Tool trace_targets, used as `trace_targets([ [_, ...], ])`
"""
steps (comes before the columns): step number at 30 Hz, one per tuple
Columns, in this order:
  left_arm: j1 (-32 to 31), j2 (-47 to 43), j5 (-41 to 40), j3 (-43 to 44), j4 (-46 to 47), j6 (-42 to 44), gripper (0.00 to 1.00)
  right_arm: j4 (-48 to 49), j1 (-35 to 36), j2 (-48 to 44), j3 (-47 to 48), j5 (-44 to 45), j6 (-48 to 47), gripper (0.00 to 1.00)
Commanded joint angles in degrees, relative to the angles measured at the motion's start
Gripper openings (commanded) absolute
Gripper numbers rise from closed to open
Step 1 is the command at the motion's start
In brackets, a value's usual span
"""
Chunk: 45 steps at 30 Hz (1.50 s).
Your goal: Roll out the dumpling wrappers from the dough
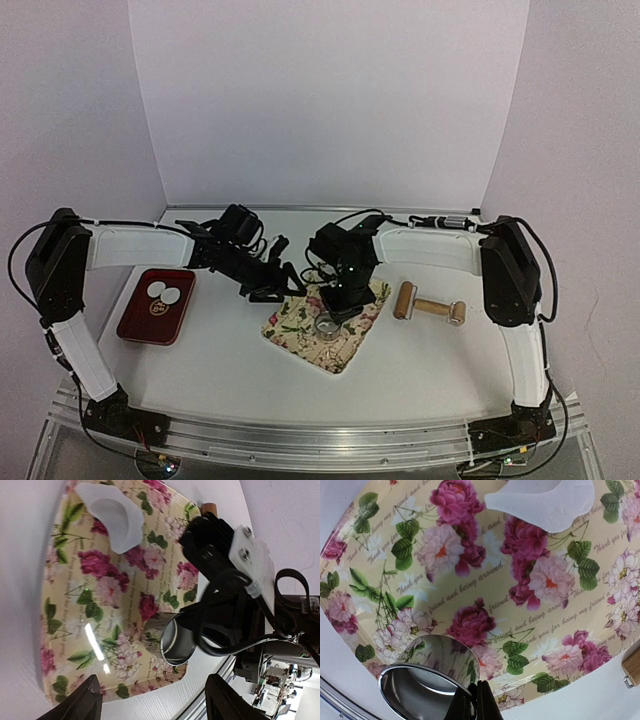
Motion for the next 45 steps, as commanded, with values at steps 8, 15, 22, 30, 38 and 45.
trace_targets([
  [8, -3.41, 5.15, -1.33, 3.13, 3.45, -5.35, 0.72, -0.99, 0.59, -3.61, 2.34, 0.08, 3.59, 0.0],
  [15, -5.22, 2.83, -6.83, -1.99, 12.75, -16.5, 0.72, -1.13, 0.6, -3.51, 3.86, -0.9, 7.41, 0.0],
  [22, -7.78, -1.62, -13.76, -6.86, 16.63, -21.34, 0.72, -1.34, 0.58, -3.94, 3.72, -0.87, 11.01, 0.0],
  [30, -9.42, 0.77, -18.54, -4.28, 11.97, -24.27, 0.72, -1.36, 0.62, -4.19, 3.72, 0.95, 10.32, 0.0],
  [38, -10.54, 4.75, -20.63, 1.02, 4.97, -23.46, 0.72, -1.35, 0.89, -4.31, 4.57, 3.41, 9.89, 0.0],
  [45, -11.55, 6.89, -20.68, 1.98, 3.17, -23.85, 0.71, -1.3, 1.15, -4.29, 4.91, 5.48, 10.13, 0.0],
])
